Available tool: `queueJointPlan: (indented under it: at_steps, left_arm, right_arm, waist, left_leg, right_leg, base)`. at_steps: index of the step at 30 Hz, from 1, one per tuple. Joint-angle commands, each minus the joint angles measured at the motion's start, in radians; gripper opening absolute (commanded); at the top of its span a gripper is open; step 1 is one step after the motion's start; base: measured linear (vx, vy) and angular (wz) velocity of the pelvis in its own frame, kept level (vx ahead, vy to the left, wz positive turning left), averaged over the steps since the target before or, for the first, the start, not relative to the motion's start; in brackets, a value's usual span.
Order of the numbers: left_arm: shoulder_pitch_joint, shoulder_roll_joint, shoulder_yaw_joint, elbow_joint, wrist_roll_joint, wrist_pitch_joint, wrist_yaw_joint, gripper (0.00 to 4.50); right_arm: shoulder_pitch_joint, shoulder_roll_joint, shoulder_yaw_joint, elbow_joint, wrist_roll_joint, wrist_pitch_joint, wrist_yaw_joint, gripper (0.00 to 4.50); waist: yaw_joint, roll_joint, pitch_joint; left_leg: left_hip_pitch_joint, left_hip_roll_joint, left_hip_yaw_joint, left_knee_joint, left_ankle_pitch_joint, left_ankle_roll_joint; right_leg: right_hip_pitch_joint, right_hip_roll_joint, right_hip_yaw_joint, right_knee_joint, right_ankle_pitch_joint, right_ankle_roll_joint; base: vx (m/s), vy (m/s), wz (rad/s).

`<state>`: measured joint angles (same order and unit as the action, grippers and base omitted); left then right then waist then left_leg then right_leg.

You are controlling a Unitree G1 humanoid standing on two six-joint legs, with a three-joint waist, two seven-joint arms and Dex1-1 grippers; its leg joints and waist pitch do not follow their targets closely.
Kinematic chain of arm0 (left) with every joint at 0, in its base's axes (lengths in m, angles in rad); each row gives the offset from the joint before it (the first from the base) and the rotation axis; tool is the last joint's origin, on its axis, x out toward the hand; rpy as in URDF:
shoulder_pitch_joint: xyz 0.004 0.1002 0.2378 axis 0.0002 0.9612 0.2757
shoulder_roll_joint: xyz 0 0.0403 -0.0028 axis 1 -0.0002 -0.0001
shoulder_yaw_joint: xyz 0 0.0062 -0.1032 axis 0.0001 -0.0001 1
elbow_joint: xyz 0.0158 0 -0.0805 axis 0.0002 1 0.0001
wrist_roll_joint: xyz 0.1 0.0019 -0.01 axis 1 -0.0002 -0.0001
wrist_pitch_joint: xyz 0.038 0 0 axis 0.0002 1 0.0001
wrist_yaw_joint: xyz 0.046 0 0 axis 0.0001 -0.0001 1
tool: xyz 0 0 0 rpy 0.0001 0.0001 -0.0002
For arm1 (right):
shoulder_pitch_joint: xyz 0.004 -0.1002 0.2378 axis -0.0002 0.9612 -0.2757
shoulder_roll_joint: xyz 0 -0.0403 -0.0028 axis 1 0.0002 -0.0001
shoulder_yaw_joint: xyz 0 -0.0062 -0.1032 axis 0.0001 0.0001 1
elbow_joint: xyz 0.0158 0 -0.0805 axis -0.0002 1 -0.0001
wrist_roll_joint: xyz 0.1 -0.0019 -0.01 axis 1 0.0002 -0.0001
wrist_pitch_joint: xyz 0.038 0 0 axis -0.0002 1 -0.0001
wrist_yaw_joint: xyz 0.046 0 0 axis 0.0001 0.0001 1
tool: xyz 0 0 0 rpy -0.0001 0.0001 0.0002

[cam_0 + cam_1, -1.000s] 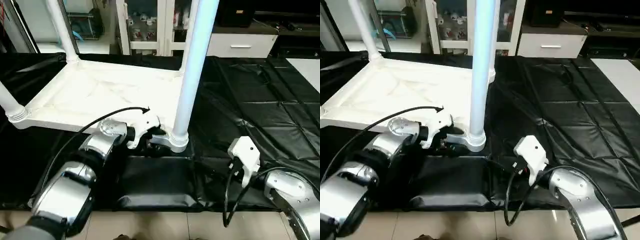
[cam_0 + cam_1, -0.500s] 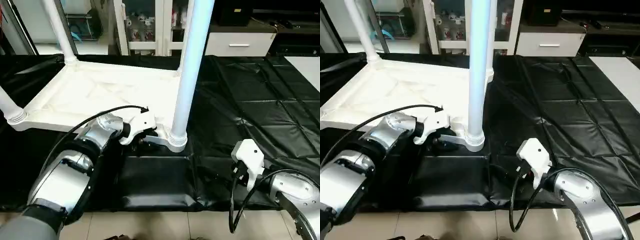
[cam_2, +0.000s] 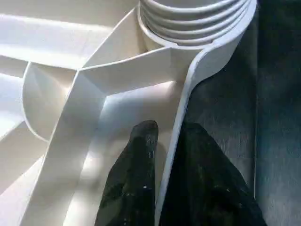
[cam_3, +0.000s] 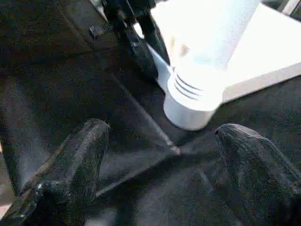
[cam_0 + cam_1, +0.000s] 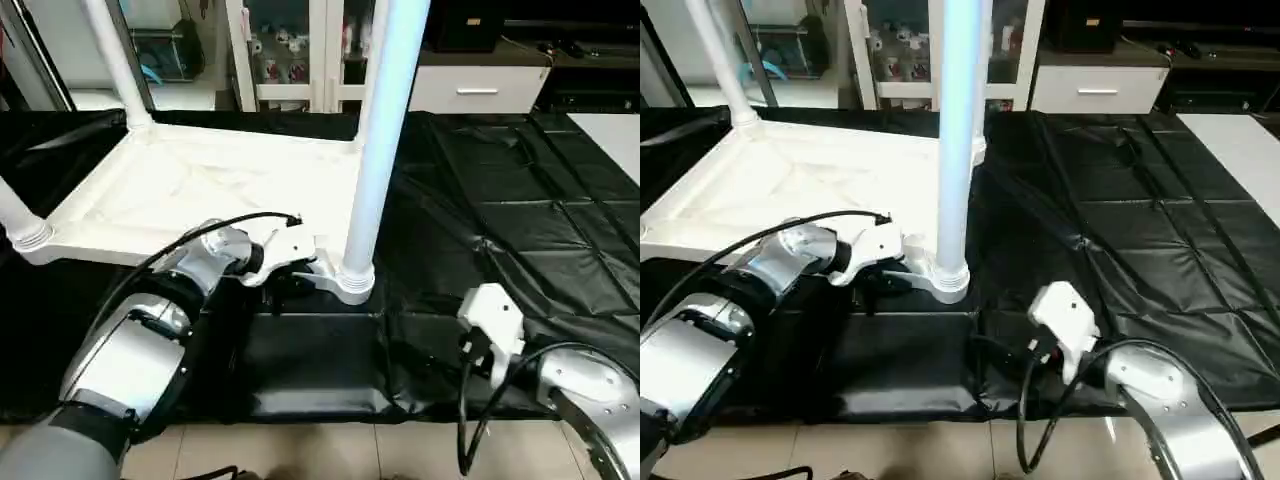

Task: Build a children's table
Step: Rotate table base

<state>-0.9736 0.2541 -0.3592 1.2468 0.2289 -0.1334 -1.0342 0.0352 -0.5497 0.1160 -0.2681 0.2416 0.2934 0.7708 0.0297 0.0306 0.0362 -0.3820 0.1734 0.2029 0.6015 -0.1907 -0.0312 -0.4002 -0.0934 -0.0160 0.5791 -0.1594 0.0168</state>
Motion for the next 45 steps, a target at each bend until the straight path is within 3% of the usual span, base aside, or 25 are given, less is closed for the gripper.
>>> queueJointPlan:
  at_steps: [1,4,7,9,10,11,14,15,16,17,19,22,28,34,39,42,45]
  left_arm:
    - [0.041,0.003,0.02,0.034,-0.017,0.082,0.018,0.63]
    - [0.086,-0.012,0.073,-0.015,-0.079,0.194,0.024,0.53]
    - [0.122,-0.014,0.079,-0.07,-0.091,0.234,0.017,0.43]
    - [0.175,-0.013,0.084,-0.163,-0.099,0.288,0.028,0.32]
    - [0.237,-0.014,0.088,-0.283,-0.11,0.31,0.022,0.28]
    - [0.27,-0.014,0.087,-0.347,-0.115,0.321,0.018,0.28]
    - [0.333,-0.009,0.072,-0.453,-0.126,0.257,-0.009,0.05]
    - [0.371,-0.011,0.071,-0.528,-0.141,0.289,-0.015,0.02]
    - [0.387,-0.01,0.065,-0.558,-0.143,0.279,-0.02,0.02]
    - [0.407,-0.01,0.065,-0.602,-0.147,0.3,-0.014,0.02]
    - [0.438,-0.01,0.064,-0.673,-0.156,0.298,-0.01,0.02]
    - [0.461,-0.002,0.056,-0.733,-0.154,0.301,-0.015,0.02]
    - [0.455,0.01,0.042,-0.724,-0.127,0.309,-0.019,0.02]
    - [0.447,0.024,0.021,-0.732,-0.111,0.338,-0.031,0.02]
    - [0.439,0.024,0.011,-0.723,-0.111,0.331,-0.05,0.02]
    - [0.438,0.025,0.007,-0.722,-0.112,0.329,-0.054,0.02]
    - [0.438,0.029,0.0,-0.724,-0.114,0.328,-0.057,0.02]
  right_arm:
    - [-0.005,0.005,0.007,0.01,-0.007,-0.005,-0.001,3.98]
    - [-0.008,0.035,0.003,0.014,-0.021,0.005,-0.051,3.98]
    - [-0.01,0.05,-0.002,0.021,-0.033,0.006,-0.084,3.98]
    - [-0.014,0.068,-0.011,0.025,-0.026,0.029,-0.112,3.98]
    - [-0.022,0.081,-0.018,0.038,-0.034,0.038,-0.139,3.98]
    - [-0.025,0.085,-0.02,0.044,-0.034,0.043,-0.145,3.98]
    - [-0.039,0.096,-0.028,0.064,-0.037,0.065,-0.166,3.98]
    - [-0.055,0.106,-0.04,0.088,-0.037,0.081,-0.184,3.98]
    - [-0.067,0.11,-0.046,0.098,-0.036,0.087,-0.191,3.98]
    - [-0.08,0.112,-0.052,0.107,-0.027,0.094,-0.194,3.98]
    - [-0.1,0.109,-0.057,0.116,-0.013,0.101,-0.188,3.98]
    - [-0.12,0.096,-0.053,0.133,0.004,0.099,-0.153,3.98]
    - [-0.174,0.067,-0.015,0.221,0.002,0.065,-0.052,3.98]
    - [-0.282,0.068,0.021,0.336,-0.01,0.041,0.025,3.98]
    - [-0.36,0.088,0.041,0.442,-0.018,0.016,0.071,3.98]
    - [-0.405,0.098,0.072,0.511,-0.05,-0.021,0.093,3.98]
    - [-0.448,0.104,0.101,0.588,-0.084,-0.061,0.11,3.98]
  waist:
    - [0.006,-0.013,-0.055]
    - [0.001,-0.012,-0.056]
    - [0.0,-0.009,-0.055]
    - [-0.003,-0.009,-0.054]
    - [-0.004,-0.021,-0.054]
    - [-0.001,-0.017,-0.053]
    - [-0.006,-0.011,-0.051]
    - [-0.008,-0.02,-0.05]
    - [-0.007,-0.019,-0.05]
    - [-0.004,-0.015,-0.051]
    - [-0.006,-0.02,-0.049]
    - [-0.002,-0.018,-0.052]
    - [0.0,-0.017,-0.056]
    - [-0.001,-0.015,-0.055]
    - [0.003,-0.017,-0.062]
    - [0.002,-0.019,-0.062]
    - [0.001,-0.02,-0.06]
  left_leg:
    - [0.02,0.05,-0.03,-0.08,-0.266,0.06]
    - [0.018,0.048,-0.029,-0.08,-0.266,0.058]
    - [0.022,0.05,-0.029,-0.082,-0.28,0.054]
    - [0.022,0.049,-0.029,-0.084,-0.297,0.057]
    - [0.023,0.051,-0.028,-0.085,-0.307,0.055]
    - [0.021,0.053,-0.032,-0.087,-0.302,0.054]
    - [0.025,0.052,-0.031,-0.089,-0.33,0.047]
    - [0.024,0.051,-0.029,-0.09,-0.342,0.042]
    - [0.02,0.051,-0.031,-0.092,-0.337,0.039]
    - [0.024,0.053,-0.033,-0.092,-0.336,0.034]
    - [0.022,0.051,-0.03,-0.092,-0.33,0.034]
    - [0.025,0.051,-0.029,-0.092,-0.316,0.034]
    - [0.021,0.048,-0.025,-0.085,-0.267,0.05]
    - [0.022,0.05,-0.026,-0.086,-0.265,0.046]
    - [0.021,0.049,-0.021,-0.077,-0.193,0.069]
    - [0.018,0.048,-0.021,-0.076,-0.18,0.082]
    - [0.02,0.049,-0.021,-0.078,-0.209,0.07]
  right_leg:
    - [0.038,-0.05,0.016,-0.061,-0.22,-0.253]
    - [0.039,-0.049,0.015,-0.06,-0.206,-0.259]
    - [0.037,-0.048,0.016,-0.062,-0.222,-0.261]
    - [0.035,-0.046,0.015,-0.066,-0.242,-0.259]
    - [0.035,-0.046,0.016,-0.07,-0.273,-0.247]
    - [0.038,-0.05,0.016,-0.066,-0.277,-0.246]
    - [0.029,-0.046,0.016,-0.076,-0.347,-0.216]
    - [0.026,-0.044,0.016,-0.079,-0.372,-0.2]
    - [0.027,-0.046,0.017,-0.078,-0.381,-0.191]
    - [0.026,-0.047,0.017,-0.076,-0.383,-0.188]
    - [0.023,-0.043,0.018,-0.076,-0.373,-0.179]
    - [0.022,-0.043,0.02,-0.074,-0.352,-0.172]
    - [0.026,-0.042,0.019,-0.068,-0.281,-0.195]
    - [0.024,-0.042,0.018,-0.067,-0.292,-0.201]
    - [0.029,-0.04,0.017,-0.055,-0.164,-0.242]
    - [0.032,-0.042,0.015,-0.051,-0.162,-0.255]
    - [0.029,-0.042,0.015,-0.056,-0.213,-0.249]
  base:
    - [0.0,0.0,0.0]
    - [0.0,0.0,0.0]
    - [0.0,0.0,0.0]
    - [0.0,0.0,0.0]
    - [0.0,0.0,0.0]
    - [0.0,0.0,0.0]
    - [0.0,0.0,0.0]
    - [0.0,0.0,0.0]
    - [0.0,0.0,0.0]
    - [0.0,0.0,0.0]
    - [0.0,0.0,0.0]
    - [0.0,0.0,0.0]
    - [0.0,0.0,0.0]
    - [0.0,0.0,0.0]
    - [0.0,0.0,0.0]
    - [0.0,0.0,0.0]
    - [0.0,0.0,0.0]
